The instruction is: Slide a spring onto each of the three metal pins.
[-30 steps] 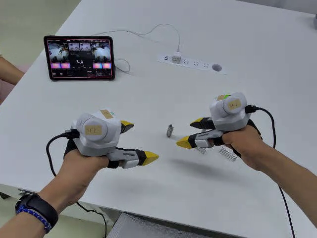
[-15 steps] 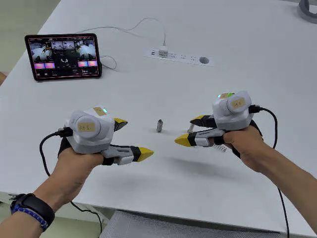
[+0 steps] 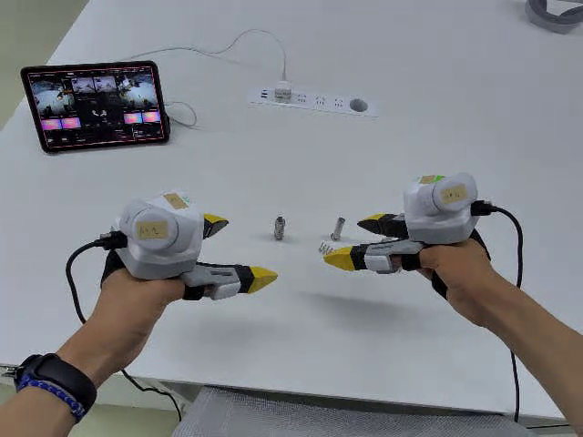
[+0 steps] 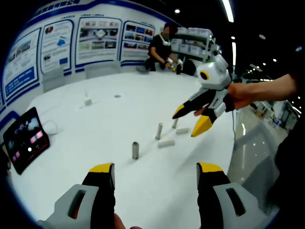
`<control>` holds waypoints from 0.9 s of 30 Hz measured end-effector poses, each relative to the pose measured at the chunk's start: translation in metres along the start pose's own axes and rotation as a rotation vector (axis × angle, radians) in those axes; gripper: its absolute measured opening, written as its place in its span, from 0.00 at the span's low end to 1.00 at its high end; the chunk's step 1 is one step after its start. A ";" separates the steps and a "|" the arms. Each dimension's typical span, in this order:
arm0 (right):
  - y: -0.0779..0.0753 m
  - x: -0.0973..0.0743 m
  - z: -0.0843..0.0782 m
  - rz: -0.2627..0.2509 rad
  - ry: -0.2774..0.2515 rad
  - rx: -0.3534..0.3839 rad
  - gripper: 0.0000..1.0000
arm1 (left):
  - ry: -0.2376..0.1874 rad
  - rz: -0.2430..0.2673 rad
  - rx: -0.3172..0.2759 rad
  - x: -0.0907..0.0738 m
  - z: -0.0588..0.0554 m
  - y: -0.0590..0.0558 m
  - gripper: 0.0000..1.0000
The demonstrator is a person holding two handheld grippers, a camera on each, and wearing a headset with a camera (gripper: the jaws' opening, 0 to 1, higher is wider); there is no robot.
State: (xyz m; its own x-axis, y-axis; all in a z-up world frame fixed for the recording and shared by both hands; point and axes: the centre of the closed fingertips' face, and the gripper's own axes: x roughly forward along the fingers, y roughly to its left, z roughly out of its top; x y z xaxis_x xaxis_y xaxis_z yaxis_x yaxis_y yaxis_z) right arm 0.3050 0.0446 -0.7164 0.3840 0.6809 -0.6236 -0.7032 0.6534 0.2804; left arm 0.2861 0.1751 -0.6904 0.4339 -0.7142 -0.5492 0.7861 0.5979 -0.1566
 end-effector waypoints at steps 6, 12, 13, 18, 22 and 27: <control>-0.003 -0.010 -0.006 -0.014 -0.020 0.024 0.66 | 0.002 -0.001 -0.002 0.002 0.000 0.000 0.71; -0.007 -0.022 -0.010 -0.037 -0.054 0.056 0.68 | 0.013 -0.008 0.001 0.005 -0.001 -0.001 0.72; -0.008 -0.024 -0.011 -0.039 -0.059 0.062 0.68 | 0.013 -0.009 0.001 0.005 0.000 -0.002 0.72; -0.013 -0.033 -0.019 -0.055 -0.082 0.112 0.69 | 0.016 -0.013 0.004 0.008 0.001 -0.002 0.73; -0.017 -0.039 -0.027 -0.073 -0.091 0.134 0.70 | 0.019 -0.016 0.005 0.009 0.001 -0.006 0.73; -0.019 -0.045 -0.038 -0.085 -0.085 0.150 0.71 | 0.022 -0.018 0.006 0.009 0.002 -0.009 0.73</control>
State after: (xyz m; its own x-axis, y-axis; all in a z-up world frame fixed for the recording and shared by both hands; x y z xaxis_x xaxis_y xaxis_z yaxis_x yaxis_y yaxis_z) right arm 0.2784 -0.0105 -0.7213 0.4918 0.6424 -0.5878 -0.5715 0.7475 0.3387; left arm 0.2838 0.1622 -0.6922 0.4096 -0.7167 -0.5644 0.7963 0.5827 -0.1621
